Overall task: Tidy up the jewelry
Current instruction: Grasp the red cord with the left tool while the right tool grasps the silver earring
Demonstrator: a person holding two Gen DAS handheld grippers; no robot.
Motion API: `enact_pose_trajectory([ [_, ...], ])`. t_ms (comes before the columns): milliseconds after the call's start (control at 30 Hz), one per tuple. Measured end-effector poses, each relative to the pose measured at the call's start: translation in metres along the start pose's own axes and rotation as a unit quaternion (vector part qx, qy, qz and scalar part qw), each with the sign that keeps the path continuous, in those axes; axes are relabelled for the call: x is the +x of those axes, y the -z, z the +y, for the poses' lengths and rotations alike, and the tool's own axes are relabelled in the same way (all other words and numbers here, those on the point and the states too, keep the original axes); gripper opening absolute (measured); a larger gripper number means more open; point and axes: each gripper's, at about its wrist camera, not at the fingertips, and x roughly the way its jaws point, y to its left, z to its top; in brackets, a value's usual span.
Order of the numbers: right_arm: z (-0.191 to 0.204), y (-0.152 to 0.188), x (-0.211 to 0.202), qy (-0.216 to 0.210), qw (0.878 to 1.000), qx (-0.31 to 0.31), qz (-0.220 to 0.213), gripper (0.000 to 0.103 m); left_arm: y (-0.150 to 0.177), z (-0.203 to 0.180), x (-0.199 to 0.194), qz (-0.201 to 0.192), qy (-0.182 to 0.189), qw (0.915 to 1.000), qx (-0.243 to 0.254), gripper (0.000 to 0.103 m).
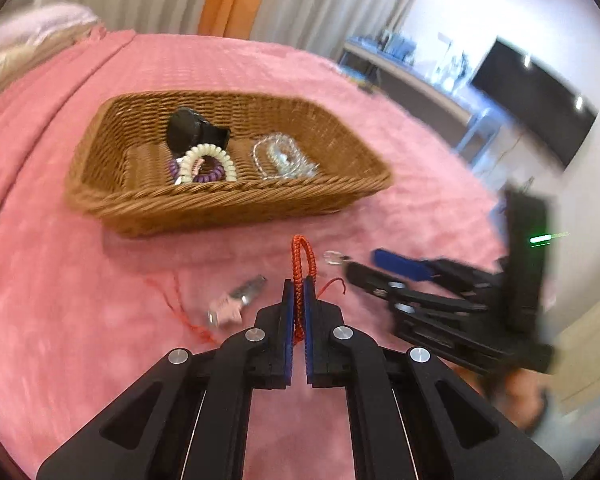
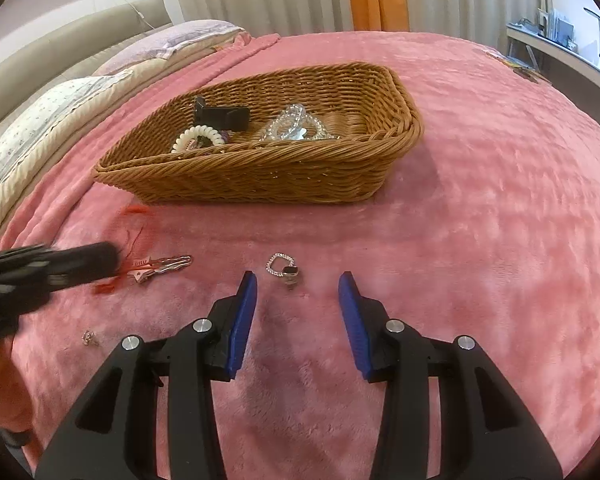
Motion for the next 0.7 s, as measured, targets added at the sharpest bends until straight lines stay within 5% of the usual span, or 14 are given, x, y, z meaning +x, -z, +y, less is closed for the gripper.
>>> enact_pose_trajectory([
  [133,0.0,0.0,0.0,0.001,1.0,-0.001,0.0,0.039,0.013,0.021,-0.037,-0.029,0.034,0.9974,-0.057,0.002],
  [467,0.017,0.0,0.006,0.018,0.999,-0.035,0.021,0.039,0.042,0.078,-0.013,-0.004,-0.053,0.9935,-0.101,0.002],
  [700,0.026,-0.012,0.022,0.052,0.997,-0.049,0.041,0.032,0.04,0.084,0.0,0.004,-0.049,0.9924,-0.113,0.002],
])
